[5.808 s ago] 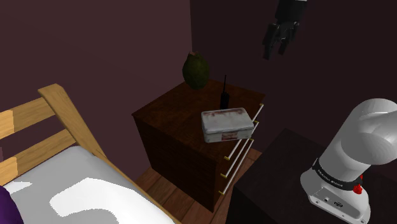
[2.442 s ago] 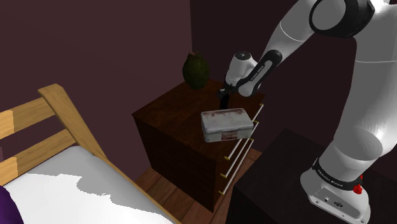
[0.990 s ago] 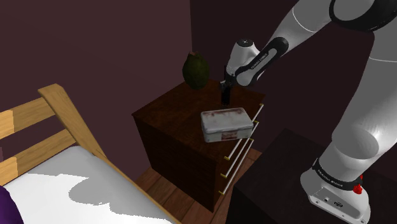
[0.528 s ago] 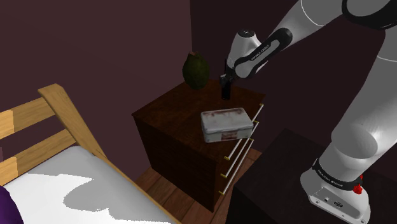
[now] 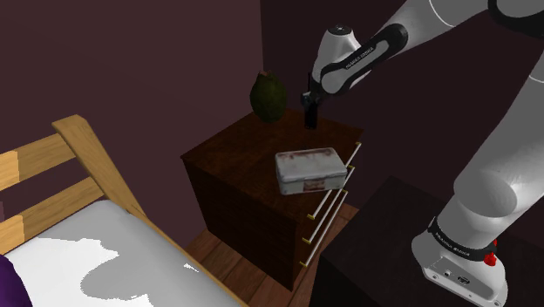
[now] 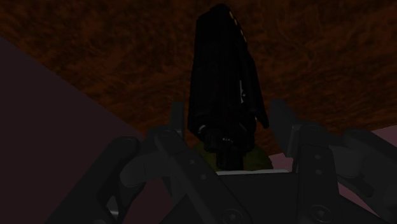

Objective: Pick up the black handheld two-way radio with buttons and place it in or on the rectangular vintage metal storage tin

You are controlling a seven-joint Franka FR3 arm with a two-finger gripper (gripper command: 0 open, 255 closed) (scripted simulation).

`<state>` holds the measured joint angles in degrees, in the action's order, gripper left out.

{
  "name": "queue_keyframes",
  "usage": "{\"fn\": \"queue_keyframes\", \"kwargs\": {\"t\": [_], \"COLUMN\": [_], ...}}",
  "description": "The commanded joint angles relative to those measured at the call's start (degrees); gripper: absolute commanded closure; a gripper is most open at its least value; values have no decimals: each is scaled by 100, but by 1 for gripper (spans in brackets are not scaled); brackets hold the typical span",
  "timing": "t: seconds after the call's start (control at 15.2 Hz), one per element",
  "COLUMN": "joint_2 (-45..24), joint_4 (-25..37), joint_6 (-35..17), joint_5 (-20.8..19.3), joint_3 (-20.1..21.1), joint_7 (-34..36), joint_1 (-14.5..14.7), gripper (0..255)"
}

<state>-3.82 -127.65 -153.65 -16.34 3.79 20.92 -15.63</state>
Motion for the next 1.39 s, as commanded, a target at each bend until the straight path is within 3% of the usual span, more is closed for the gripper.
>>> {"fn": "queue_keyframes", "kwargs": {"t": [0.0, 0.33, 0.86, 1.32], "joint_2": [90, 280, 1543, 2607], "joint_4": [62, 204, -1290, -2314], "joint_6": [148, 472, 365, 527], "joint_5": [82, 237, -35, 85], "joint_3": [15, 35, 445, 971], "joint_7": [-77, -225, 748, 1524], "joint_1": [-1, 4, 312, 695], "gripper": [255, 255, 255, 255]}}
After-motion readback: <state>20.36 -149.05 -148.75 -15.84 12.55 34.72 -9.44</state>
